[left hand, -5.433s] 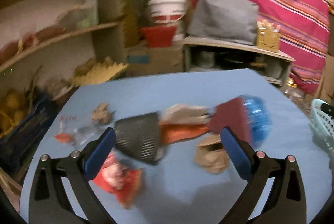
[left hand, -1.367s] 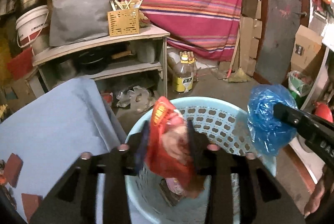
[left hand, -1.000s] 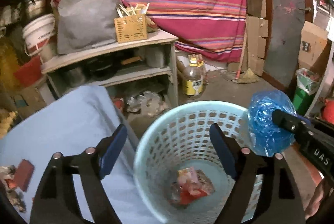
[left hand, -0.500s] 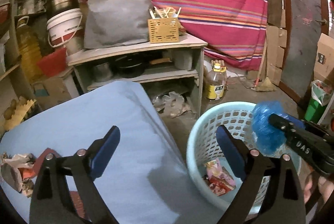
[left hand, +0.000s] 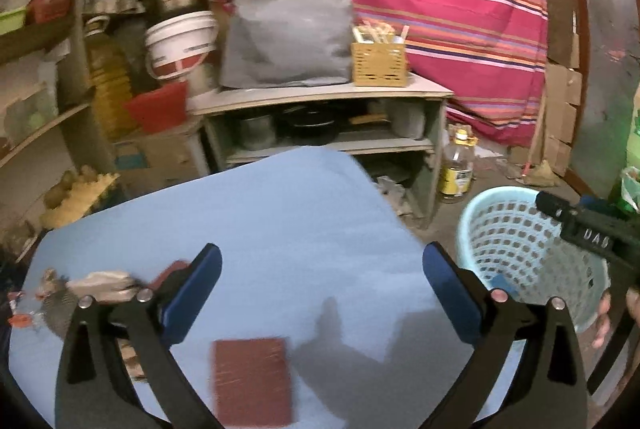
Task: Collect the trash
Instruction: 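Grasp the black ribbed cylinder with the left tool while the right tool grasps a maroon scouring pad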
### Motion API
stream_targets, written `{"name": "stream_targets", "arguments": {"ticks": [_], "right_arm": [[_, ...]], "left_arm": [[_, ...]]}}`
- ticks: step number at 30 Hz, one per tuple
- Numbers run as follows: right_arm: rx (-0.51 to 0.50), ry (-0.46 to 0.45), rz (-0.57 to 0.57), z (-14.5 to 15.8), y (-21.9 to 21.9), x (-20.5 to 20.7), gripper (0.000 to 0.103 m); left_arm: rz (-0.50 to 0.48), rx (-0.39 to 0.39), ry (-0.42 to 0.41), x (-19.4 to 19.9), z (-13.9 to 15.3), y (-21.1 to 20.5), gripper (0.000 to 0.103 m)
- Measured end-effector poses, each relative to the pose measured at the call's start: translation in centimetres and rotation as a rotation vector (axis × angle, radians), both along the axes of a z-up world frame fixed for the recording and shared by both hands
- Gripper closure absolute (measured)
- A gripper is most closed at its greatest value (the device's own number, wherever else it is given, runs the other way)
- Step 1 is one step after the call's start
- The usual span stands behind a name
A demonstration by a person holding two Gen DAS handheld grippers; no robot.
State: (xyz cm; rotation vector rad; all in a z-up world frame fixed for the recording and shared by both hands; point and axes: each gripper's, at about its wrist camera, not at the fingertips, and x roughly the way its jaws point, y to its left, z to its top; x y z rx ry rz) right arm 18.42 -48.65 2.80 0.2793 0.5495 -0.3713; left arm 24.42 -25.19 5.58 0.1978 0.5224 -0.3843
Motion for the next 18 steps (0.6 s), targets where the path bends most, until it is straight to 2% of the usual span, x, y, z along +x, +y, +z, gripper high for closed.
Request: {"name": "stream_targets", "arguments": {"ticks": [4, 11, 16, 18], "right_arm": [[-0.041, -0.021, 0.065, 1.1, 4.3, 0.8, 0.005], [-0.002, -0.026, 0.196, 1.2, 10.7, 2.4, 0.005], [-0.041, 0.022, 0.263, 0.1, 15.6, 4.2, 0.005], [-0.048, 0.042, 0.28, -0.5, 17.0, 4.6, 0.005]], "left_arm": [[0.066, 0.016, 0.008, 0.1, -0.3, 5.6, 0.005], [0.241, 0.051, 0.027, 1.1, -2.0, 16.3, 0.005], [0.36, 0.03, 0.056, 2.5, -3.1, 22.2, 0.005], [0.37, 0.022, 0.068, 2.8, -3.4, 23.8, 0.005]]}}
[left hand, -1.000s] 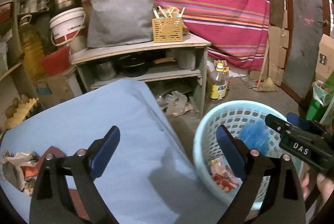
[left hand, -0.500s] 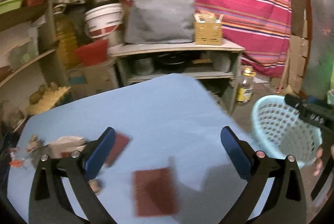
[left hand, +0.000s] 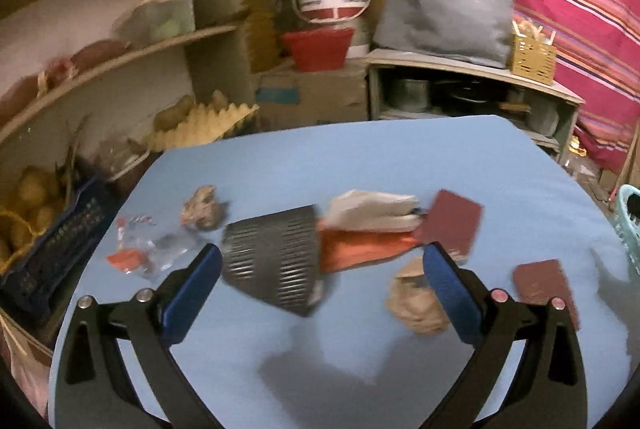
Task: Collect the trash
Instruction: 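Grasp the black ribbed cylinder with the left tool while the right tool grasps a maroon scouring pad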
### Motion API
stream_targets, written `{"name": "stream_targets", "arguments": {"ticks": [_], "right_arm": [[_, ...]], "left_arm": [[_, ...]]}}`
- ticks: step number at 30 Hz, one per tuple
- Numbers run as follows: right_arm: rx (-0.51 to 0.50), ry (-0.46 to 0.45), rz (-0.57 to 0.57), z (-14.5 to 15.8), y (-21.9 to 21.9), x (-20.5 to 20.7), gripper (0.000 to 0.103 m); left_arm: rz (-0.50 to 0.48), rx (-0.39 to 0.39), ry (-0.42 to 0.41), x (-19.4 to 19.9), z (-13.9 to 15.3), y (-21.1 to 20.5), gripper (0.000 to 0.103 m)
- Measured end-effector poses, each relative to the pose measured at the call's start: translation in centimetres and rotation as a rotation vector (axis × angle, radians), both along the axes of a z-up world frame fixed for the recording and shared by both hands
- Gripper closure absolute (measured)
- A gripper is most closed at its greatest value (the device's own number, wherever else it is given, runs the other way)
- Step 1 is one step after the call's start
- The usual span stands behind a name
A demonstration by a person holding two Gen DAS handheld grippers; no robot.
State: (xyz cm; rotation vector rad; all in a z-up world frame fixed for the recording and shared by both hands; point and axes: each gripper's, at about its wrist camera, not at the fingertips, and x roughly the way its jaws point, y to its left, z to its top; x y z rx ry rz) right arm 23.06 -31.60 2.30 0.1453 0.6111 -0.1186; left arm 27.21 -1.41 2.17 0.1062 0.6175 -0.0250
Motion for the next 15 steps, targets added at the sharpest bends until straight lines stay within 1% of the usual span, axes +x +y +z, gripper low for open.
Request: {"name": "stream_targets", "arguments": {"ticks": [3, 5, 8, 10, 15], "right_arm": [[0.001, 0.042, 0.021, -1.1, 2.1, 0.8, 0.005], [0.004, 0.069, 0.035, -1.9, 3.5, 1.0, 0.005], [-0.027, 0.121, 0.041, -3.2, 5.7, 1.6, 0.005], [-0.025, 0.157, 0.05, -4.0, 6.9, 2.0, 0.005], [-0.038, 0.199, 0.067, -5.0, 9.0, 2.2, 0.005]], "left_arm": [[0.014, 0.04, 0.009, 0.4, -1.0, 1.9, 0.005], [0.023, 0.052, 0.019, 0.9, -1.5, 2.5, 0.005], [0.01, 0.029, 0.055, 1.9, -2.3, 3.6, 0.005], [0.005, 0.019, 0.078, 2.3, -2.9, 4.2, 0.005], [0.007, -0.012, 0.118, 3.3, -3.5, 4.9, 0.005]]}}
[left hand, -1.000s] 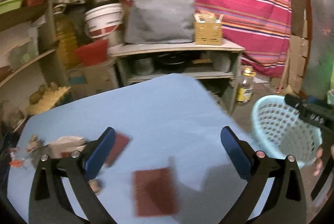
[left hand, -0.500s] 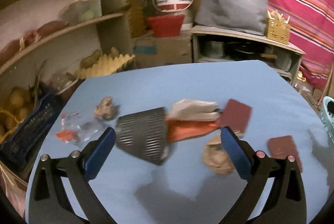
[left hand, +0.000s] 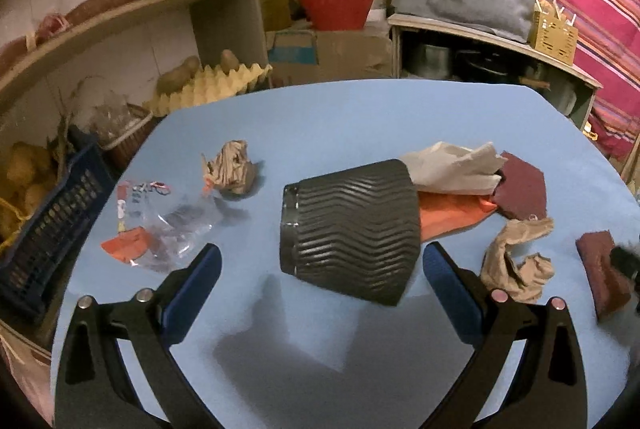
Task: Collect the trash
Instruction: 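Grasp the black ribbed cylinder with the left tool while the right tool grasps a maroon scouring pad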
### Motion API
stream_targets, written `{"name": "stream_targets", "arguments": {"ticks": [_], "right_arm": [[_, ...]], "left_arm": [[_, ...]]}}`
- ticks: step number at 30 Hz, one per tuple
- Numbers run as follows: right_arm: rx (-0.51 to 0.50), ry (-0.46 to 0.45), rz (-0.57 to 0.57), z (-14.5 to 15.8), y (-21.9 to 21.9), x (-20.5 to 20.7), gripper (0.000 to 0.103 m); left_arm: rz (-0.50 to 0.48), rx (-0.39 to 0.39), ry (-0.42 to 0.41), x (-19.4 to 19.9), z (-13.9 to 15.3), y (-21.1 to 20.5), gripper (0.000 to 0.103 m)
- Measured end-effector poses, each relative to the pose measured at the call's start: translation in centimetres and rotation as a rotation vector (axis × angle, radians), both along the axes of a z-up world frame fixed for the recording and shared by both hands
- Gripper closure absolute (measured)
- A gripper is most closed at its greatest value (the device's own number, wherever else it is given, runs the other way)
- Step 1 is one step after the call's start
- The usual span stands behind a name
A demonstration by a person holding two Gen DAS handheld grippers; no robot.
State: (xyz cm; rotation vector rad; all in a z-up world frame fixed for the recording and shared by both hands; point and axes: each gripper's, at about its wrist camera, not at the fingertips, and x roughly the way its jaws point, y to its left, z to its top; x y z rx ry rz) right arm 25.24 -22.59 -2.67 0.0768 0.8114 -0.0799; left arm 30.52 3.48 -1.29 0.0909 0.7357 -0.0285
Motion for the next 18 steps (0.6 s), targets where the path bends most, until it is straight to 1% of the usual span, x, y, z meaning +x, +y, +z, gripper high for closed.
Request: {"name": "stream_targets", "arguments": {"ticks": [3, 9, 14, 18], "right_arm": [[-0.015, 0.017, 0.011, -0.4, 0.9, 0.1, 0.005], [-0.04, 0.052, 0.012, -0.9, 2.0, 0.5, 0.005], [-0.061, 0.091, -0.008, -1.4, 2.2, 1.2, 0.005], [-0.083, 0.101, -0.015, -1.6, 2.5, 1.6, 0.005]], "left_arm": [[-0.009, -0.016, 0.011, 0.6, 0.0, -0.2, 0.005], [-0.013, 0.007, 0.04, 1.7, -0.7, -1.0, 0.005], [0.012, 0.026, 0.061, 3.0, -1.3, -1.0, 0.005], [0.021, -0.001, 0.085, 3.8, -1.7, -0.6, 0.005]]}}
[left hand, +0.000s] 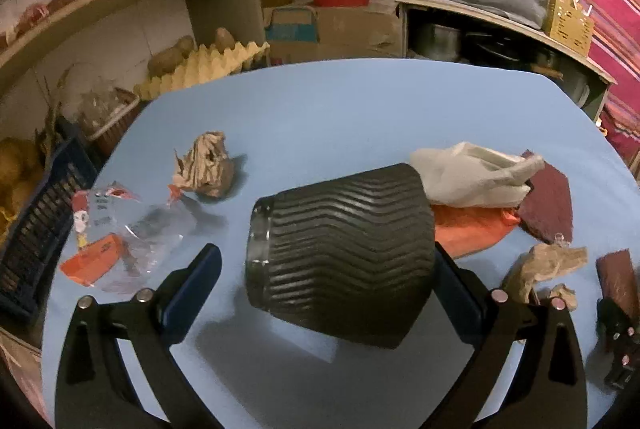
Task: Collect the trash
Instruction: 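Grasp the black ribbed cylinder with the left tool while the right tool grasps a maroon scouring pad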
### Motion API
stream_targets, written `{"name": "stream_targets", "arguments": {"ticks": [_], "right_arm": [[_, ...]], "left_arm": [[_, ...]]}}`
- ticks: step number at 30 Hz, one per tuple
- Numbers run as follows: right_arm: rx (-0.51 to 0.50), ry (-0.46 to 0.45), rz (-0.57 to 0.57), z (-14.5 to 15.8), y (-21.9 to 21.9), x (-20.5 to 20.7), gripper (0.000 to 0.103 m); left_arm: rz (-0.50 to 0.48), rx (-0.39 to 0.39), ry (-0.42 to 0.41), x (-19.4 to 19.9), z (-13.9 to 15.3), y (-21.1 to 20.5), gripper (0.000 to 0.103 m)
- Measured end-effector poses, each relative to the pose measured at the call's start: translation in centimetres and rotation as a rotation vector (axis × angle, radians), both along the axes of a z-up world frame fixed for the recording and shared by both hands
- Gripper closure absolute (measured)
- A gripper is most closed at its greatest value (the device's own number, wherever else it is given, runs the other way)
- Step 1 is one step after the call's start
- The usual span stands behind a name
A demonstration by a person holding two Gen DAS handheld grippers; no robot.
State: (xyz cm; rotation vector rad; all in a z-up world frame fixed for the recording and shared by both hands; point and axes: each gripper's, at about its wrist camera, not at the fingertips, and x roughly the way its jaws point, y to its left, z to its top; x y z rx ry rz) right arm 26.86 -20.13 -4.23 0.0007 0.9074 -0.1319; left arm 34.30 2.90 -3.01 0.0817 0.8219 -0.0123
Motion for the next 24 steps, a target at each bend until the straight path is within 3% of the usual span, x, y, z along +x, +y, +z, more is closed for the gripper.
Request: {"name": "stream_targets", "arguments": {"ticks": [9, 11, 13, 19, 24], "right_arm": [[0.032, 0.012, 0.01, -0.18, -0.2, 0.48, 0.009], [0.055, 0.013, 0.017, -0.24, -0.23, 0.5, 0.014], [0.064, 0.01, 0.025, -0.2, -0.18, 0.55, 0.017], [0.071, -0.002, 0.059, 0.02, 0.11, 0.42, 0.036], [0.072, -0.002, 0.085, 0.02, -0.01, 0.58, 0.036]], "left_arm": [[0.019, -0.053, 0.013, 0.51, -0.18, 0.95, 0.006], [0.019, -0.063, 0.008, 0.52, -0.11, 1.07, 0.013], [0.009, -0.069, 0.022, 0.72, -0.27, 1.0, 0.029], [0.011, -0.062, 0.029, 0.86, -0.51, 0.81, 0.029], [0.039, -0.05, 0.024, 0.62, -0.46, 0.88, 0.029]]}}
